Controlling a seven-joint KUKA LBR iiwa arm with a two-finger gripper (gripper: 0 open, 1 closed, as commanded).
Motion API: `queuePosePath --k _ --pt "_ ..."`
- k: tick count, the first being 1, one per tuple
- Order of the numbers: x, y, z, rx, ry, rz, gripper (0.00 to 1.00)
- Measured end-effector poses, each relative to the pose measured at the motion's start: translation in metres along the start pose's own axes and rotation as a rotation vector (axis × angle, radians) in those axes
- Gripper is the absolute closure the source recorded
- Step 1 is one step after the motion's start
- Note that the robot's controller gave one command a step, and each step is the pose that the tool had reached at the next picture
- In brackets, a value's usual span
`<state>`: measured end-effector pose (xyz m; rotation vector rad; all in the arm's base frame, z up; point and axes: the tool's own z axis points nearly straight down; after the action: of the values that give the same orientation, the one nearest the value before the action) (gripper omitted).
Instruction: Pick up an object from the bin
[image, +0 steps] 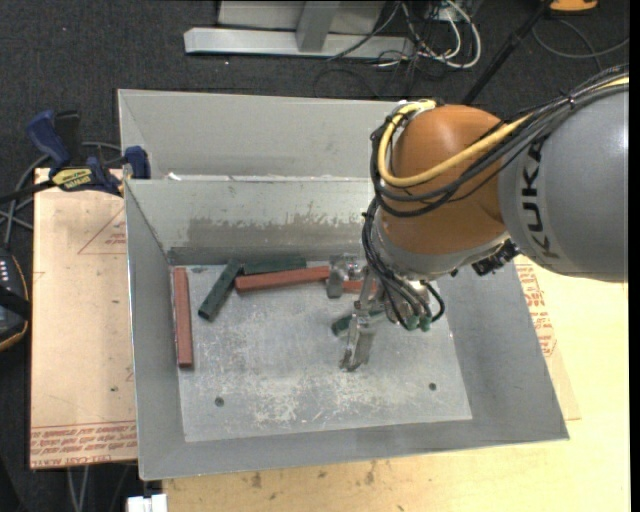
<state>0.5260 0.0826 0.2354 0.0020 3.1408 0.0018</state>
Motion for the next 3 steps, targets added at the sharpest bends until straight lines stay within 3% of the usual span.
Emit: queuePosePath --k 1,2,3 --pt "-0.079 -0.056 0.070 0.002 -0.001 0.157 0.00" --pt "-0.096 -0.084 0.169 0.000 0.003 0.208 0.00" --pt "-0.098 -0.083 0.163 -0.001 -0.002 0.206 1.00"
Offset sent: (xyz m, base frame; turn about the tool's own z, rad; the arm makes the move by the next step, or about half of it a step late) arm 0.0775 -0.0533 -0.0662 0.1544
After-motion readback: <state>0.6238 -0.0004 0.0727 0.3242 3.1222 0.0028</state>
